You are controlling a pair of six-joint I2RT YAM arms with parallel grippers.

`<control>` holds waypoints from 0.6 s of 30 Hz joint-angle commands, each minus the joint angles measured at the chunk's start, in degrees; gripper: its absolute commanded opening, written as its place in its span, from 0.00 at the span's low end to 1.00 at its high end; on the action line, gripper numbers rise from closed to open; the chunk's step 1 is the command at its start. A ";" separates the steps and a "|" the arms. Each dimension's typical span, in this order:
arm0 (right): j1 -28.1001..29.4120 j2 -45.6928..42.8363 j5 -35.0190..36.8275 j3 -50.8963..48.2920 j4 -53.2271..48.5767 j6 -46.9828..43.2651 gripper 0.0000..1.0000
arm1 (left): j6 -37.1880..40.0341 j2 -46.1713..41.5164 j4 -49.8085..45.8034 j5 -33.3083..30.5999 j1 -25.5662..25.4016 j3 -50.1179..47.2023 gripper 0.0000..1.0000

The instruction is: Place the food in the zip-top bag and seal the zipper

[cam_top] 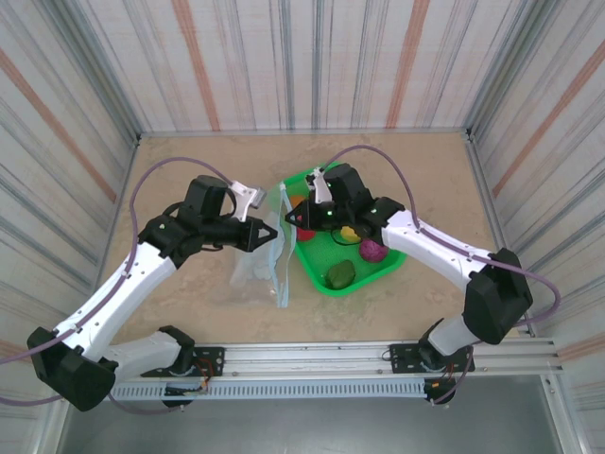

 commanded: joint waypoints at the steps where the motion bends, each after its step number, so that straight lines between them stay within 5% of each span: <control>1: 0.52 0.69 -0.83 1.82 -0.14 1.07 0.06 | 2.96 0.31 -4.69 -3.43 -0.46 2.67 0.00; 3: 0.78 -0.05 1.25 1.83 -1.40 0.77 0.00 | 3.64 0.88 -7.21 -5.64 -0.41 3.92 0.00; 6: 1.30 -1.90 5.32 1.80 -3.63 0.11 0.00 | 3.80 1.32 -10.74 -7.53 -0.42 6.02 0.31; 12: 1.86 -5.05 7.85 0.53 -4.07 0.72 0.00 | 4.21 -0.71 -13.97 -6.60 -0.46 8.66 0.62; 15: 2.48 -6.20 10.45 -0.03 -4.14 2.27 0.00 | 2.42 -0.60 -14.99 -6.55 -0.54 10.05 0.61; 18: 3.13 -6.98 12.95 -0.21 -3.99 7.13 0.00 | -2.41 0.18 -15.85 -8.61 -1.75 11.99 0.49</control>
